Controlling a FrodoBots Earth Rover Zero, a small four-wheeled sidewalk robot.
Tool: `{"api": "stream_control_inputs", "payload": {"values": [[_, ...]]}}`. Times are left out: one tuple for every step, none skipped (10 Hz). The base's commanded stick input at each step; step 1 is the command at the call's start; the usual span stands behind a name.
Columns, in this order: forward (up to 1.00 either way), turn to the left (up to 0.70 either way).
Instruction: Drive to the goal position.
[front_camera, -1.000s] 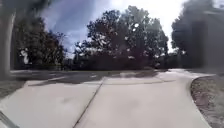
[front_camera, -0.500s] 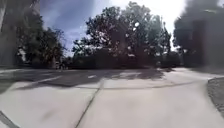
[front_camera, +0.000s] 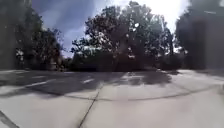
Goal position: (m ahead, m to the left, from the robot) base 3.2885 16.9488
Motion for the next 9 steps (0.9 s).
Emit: {"api": "stream_control_inputs", "payload": {"values": [[0.82, 0.33], [0.82, 0.33], [0.82, 0.33], [0.82, 0.33], [0.82, 0.33], [0.82, 0.33], [0.82, 0.33], [0.82, 0.33], [0.82, 0.09]]}}
